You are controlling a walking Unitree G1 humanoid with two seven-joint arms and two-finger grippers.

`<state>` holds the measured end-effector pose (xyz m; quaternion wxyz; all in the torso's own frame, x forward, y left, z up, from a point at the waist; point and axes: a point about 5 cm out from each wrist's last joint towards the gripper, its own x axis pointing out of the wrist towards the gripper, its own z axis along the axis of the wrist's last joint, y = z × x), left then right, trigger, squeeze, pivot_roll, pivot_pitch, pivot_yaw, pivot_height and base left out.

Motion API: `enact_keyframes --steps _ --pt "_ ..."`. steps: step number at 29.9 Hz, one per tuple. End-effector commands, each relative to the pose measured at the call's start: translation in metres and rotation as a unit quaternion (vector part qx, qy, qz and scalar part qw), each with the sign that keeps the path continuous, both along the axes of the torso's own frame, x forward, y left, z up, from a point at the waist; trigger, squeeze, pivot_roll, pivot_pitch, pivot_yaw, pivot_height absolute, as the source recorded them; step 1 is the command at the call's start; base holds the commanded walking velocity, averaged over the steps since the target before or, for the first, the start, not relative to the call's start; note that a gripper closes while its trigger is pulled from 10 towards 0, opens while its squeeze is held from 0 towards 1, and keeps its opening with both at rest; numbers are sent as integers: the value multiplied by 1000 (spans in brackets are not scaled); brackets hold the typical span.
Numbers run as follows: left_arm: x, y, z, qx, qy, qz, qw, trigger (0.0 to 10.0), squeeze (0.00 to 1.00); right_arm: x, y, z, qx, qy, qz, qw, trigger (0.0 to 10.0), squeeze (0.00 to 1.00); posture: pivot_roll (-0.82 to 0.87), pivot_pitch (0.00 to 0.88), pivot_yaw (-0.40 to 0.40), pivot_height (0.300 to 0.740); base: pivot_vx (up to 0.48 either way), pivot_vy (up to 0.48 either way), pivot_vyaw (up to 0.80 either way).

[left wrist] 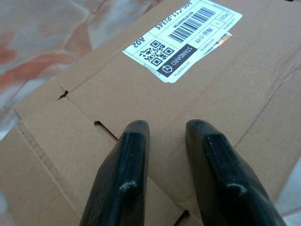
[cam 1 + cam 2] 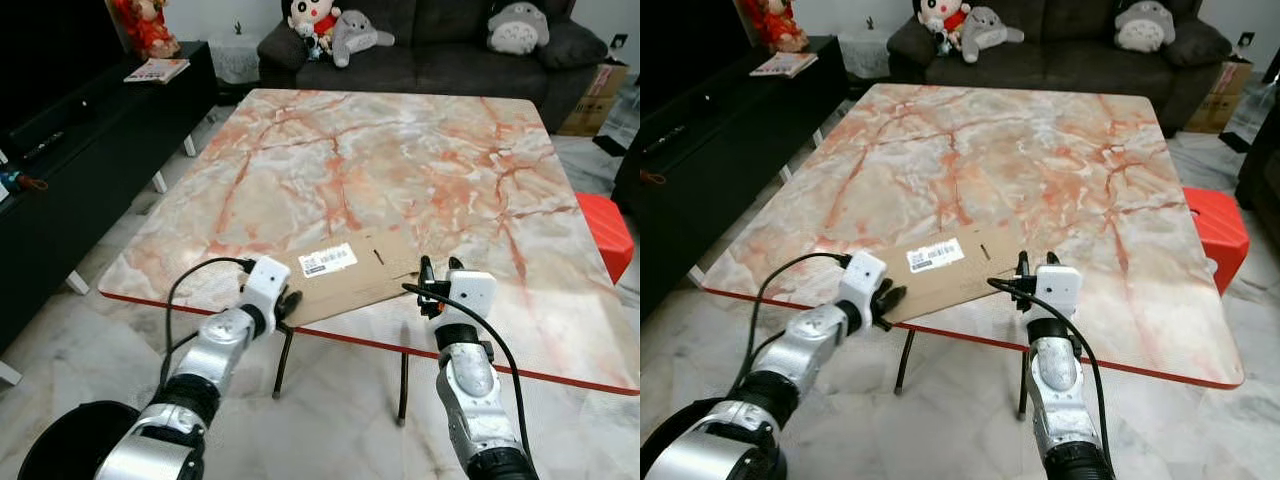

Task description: Picking trash to rubbish bin

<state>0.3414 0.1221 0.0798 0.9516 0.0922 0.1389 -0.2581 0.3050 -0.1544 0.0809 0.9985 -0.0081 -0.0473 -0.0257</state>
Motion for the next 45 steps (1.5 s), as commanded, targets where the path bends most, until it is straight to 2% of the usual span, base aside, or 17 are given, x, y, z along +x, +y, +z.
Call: enact_keyframes --steps 1,18,20,21,22,23,25,27,28,30,32,33,36,37,38,40,45 --pt "-10 11 -9 19 28 -9 999 10000 0 2 3 2 0 1 5 1000 10000 0 185 62 47 740 0 0 0" --pt "-33 22 22 44 11 -36 998 10000 0 3 3 2 0 1 8 1000 10000 0 192 66 49 740 0 0 0" --pt "-35 25 33 49 -18 -34 998 10000 0 3 3 2 0 1 8 1000 10000 0 197 67 48 740 0 0 0" --pt "-34 26 42 54 -56 -32 996 10000 0 3 2 2 0 0 7 1000 10000 0 203 69 48 740 0 0 0" --pt "-34 26 42 54 -56 -32 996 10000 0 3 2 2 0 0 7 1000 10000 0 203 69 48 740 0 0 0" --pt "-32 29 55 69 -116 -23 991 10000 0 4 2 3 0 0 7 1000 10000 0 208 69 47 740 0 0 0" --pt "-30 34 68 104 -189 -13 976 10000 0 4 3 3 0 -1 7 1000 10000 0 208 69 47 740 0 0 0" --pt "-30 37 77 137 -236 -8 962 10000 0 5 3 3 1 -1 6 1000 10000 0 208 68 48 740 0 0 0" --pt "-31 38 82 182 -278 -17 943 10000 0 5 3 3 1 -1 6 1000 10000 0 208 68 48 740 0 0 0" --pt "-36 39 87 233 -327 -41 915 10000 0 5 3 3 1 -2 6 1000 10000 0 209 70 49 740 0 0 0" --pt "-40 40 87 234 -335 -48 912 10000 0 5 3 3 1 -1 6 1000 10000 0 209 70 49 740 0 0 0" --pt "-41 41 88 235 -340 -50 909 10000 1000 5 3 3 1 -1 6 1000 10000 0 209 70 49 740 0 0 0" --pt "-49 47 84 251 -361 -73 895 10000 1000 4 2 0 2 3 4 1000 10000 0 214 71 52 740 0 0 0" --pt "-52 49 82 267 -372 -85 885 10000 1000 4 3 0 2 3 3 1000 10000 0 216 70 52 740 0 0 0" --pt "-60 52 76 311 -398 -123 854 10000 1000 4 3 -1 3 5 3 1000 10000 0 220 69 53 740 0 0 0" --pt "-66 54 69 341 -416 -152 829 10000 1000 4 4 -2 3 6 3 1000 10000 0 221 67 55 740 0 0 0" --pt "-75 62 57 361 -419 -176 814 10000 1000 4 4 -2 3 7 3 1000 10000 0 223 64 57 740 0 0 0"
